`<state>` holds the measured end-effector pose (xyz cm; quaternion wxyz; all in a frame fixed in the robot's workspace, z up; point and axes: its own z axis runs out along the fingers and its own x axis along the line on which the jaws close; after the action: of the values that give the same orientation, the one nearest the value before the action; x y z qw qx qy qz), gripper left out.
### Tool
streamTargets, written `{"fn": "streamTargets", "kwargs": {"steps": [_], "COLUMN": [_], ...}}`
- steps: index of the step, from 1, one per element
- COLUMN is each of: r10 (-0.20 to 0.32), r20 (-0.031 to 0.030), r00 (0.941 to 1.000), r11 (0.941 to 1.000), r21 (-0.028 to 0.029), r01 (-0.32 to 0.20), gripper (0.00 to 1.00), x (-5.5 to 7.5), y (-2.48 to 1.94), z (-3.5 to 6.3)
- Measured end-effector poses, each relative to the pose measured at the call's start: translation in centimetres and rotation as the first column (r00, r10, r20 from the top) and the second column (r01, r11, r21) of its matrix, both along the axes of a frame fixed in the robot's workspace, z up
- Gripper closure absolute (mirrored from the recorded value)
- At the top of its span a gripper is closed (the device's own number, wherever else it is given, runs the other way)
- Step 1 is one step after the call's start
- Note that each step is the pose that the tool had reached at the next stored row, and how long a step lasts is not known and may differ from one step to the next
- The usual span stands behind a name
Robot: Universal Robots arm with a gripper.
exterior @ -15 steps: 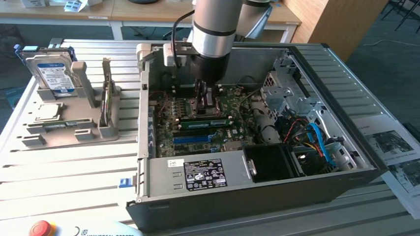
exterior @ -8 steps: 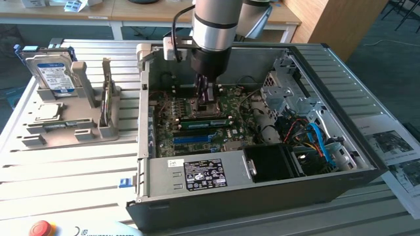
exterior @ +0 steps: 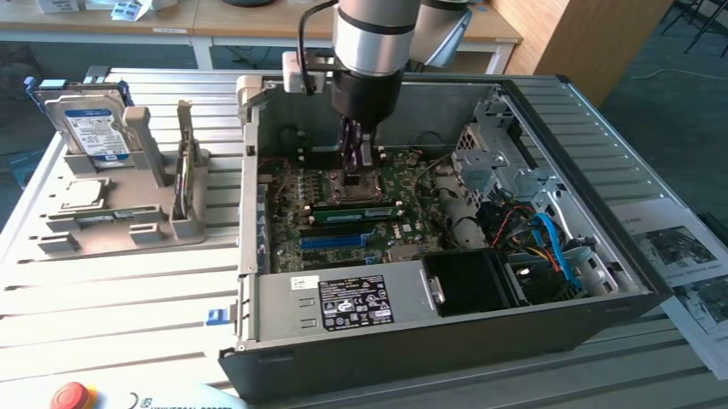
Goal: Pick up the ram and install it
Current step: 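Press down the ram until it locks into place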
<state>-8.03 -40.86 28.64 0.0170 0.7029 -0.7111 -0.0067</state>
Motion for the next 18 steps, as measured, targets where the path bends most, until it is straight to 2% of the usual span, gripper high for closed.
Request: {"fn": "streamTargets", "kwargs": {"steps": [18], "r10": [0.0], "r20": [0.0], "r00": [1.0], "r11": [1.0], "r21": [0.0], "r01": [0.0], "gripper": [0.9], "x": [0.0], "y": [0.0], "z": [3.35]}}
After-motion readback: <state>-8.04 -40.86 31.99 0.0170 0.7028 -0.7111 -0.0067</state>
